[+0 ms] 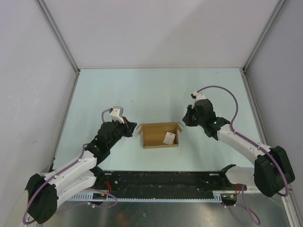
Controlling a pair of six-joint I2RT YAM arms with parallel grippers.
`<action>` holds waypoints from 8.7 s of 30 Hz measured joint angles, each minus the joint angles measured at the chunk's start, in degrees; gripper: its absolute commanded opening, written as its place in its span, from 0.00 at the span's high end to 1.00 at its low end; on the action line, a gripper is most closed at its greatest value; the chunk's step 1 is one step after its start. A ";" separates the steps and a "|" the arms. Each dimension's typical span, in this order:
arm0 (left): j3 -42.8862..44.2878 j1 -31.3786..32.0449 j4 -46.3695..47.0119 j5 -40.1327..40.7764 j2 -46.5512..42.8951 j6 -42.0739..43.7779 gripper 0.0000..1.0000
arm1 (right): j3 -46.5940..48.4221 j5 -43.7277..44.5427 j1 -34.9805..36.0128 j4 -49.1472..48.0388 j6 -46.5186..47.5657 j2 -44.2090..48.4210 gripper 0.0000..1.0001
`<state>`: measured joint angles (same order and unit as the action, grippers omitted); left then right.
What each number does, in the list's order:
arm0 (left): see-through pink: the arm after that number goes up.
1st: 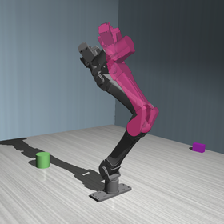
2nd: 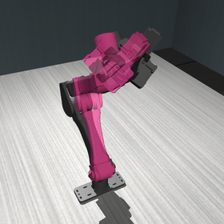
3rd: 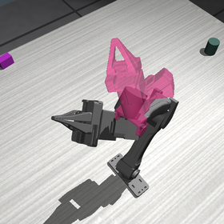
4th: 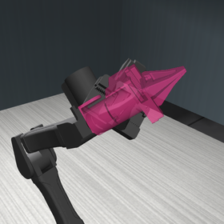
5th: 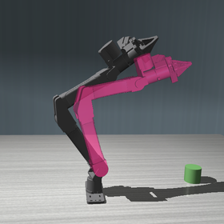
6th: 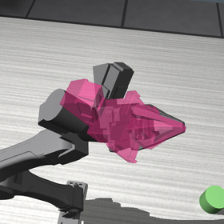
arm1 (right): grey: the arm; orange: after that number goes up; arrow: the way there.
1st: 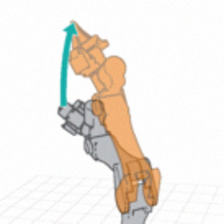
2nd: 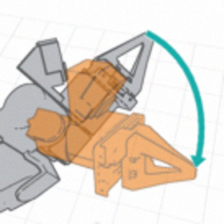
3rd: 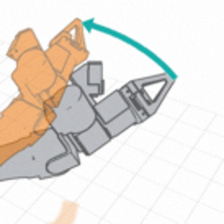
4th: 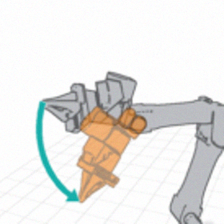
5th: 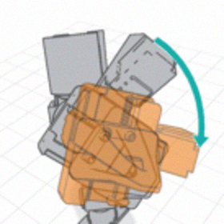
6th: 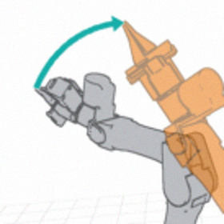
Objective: Fold the paper box
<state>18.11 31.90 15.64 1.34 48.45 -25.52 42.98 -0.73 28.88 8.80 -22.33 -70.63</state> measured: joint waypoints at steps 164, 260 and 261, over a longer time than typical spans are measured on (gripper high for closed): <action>1.14 20.61 15.50 5.31 23.32 5.66 0.99 | -14.19 30.05 36.83 8.48 -19.37 12.76 0.46; 4.00 21.24 18.27 5.49 30.38 9.07 1.00 | -25.31 13.75 33.55 -6.97 -21.18 17.92 0.34; 4.00 21.24 18.29 5.49 30.38 9.07 1.00 | -25.31 13.73 33.64 -6.95 -21.20 17.38 0.35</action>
<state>22.11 53.15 33.93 6.83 78.83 -16.45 17.67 12.99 62.52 1.85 -43.53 -53.25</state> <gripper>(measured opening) 0.004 0.666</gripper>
